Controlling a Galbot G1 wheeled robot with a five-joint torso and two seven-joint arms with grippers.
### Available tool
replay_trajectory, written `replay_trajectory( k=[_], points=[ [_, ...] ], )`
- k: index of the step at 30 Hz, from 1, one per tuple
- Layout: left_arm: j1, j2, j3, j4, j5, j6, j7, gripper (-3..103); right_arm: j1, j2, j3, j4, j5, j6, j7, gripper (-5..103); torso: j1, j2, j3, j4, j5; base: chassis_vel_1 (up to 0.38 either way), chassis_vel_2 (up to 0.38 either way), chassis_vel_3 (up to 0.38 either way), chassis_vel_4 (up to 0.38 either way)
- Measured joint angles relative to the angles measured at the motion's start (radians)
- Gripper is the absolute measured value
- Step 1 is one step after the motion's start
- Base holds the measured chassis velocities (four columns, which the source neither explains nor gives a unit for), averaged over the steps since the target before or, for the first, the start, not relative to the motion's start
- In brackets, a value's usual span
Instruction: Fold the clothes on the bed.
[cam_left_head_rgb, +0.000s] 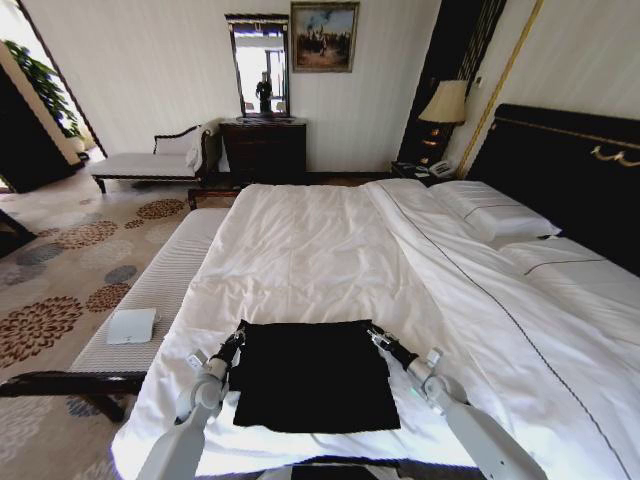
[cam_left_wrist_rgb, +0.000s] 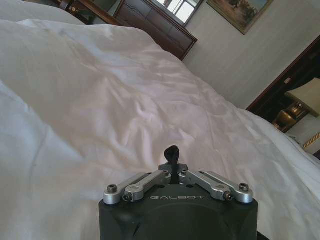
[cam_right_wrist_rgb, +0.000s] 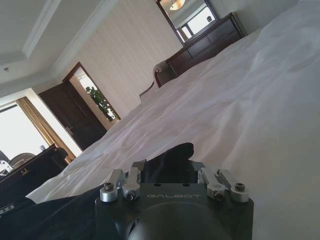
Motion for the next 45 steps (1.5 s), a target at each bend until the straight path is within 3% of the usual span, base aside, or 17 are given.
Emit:
replay_trajectory(
  k=[4,7,12,14,21,25,31,38,45],
  points=[
    [0.000,-0.007,0.003,0.001,0.006,0.000,-0.001,1,0.002,0.003,-0.005,-0.001,-0.002,0.004,-0.012,32,0.000,0.000,0.000,0.0000,0.0000,0.000,0.000,0.000,0.000],
    [-0.001,-0.011,0.004,0.001,0.008,0.000,-0.001,1,0.007,0.003,-0.008,-0.005,-0.003,0.010,-0.014,26,0.000,0.000,0.000,0.0000,0.0000,0.000,0.000,0.000,0.000],
    [-0.003,-0.015,0.001,0.000,0.009,0.000,-0.002,1,0.016,0.005,-0.002,0.004,0.008,0.039,-0.009,4,0.000,0.000,0.000,-0.0001,0.0000,0.000,0.000,0.000,0.000],
    [-0.003,-0.015,0.000,-0.007,0.007,0.000,-0.003,1,0.014,0.004,0.005,0.024,0.017,0.049,-0.006,2,0.000,0.000,0.000,0.0001,0.0000,0.000,0.000,0.000,0.000],
    [0.019,-0.022,-0.026,-0.139,-0.045,0.003,-0.018,1,-0.054,-0.025,0.074,0.193,0.088,0.096,0.005,0,0.000,0.000,0.000,0.0001,-0.0003,0.000,0.000,0.000,0.000],
    [0.061,-0.013,-0.080,-0.308,-0.139,0.012,-0.023,1,-0.146,-0.057,0.156,0.365,0.150,0.152,0.019,0,0.000,0.000,0.000,-0.0004,-0.0001,0.000,0.000,0.000,0.000],
    [0.115,0.017,-0.172,-0.492,-0.251,0.023,-0.031,1,-0.221,-0.072,0.250,0.572,0.210,0.176,0.042,0,0.000,0.000,0.000,0.0002,-0.0003,0.000,0.000,0.000,0.000],
    [0.178,0.052,-0.252,-0.651,-0.308,0.027,-0.033,1,-0.308,-0.057,0.342,0.734,0.201,0.181,0.070,0,0.000,0.000,0.000,-0.0002,0.0000,0.000,0.000,0.000,0.000],
    [0.272,0.062,-0.287,-0.771,-0.302,0.018,-0.032,1,-0.462,-0.021,0.467,0.917,0.164,0.196,0.093,0,0.000,0.000,0.000,0.0001,-0.0003,0.000,0.000,0.000,0.000]
  ],
)
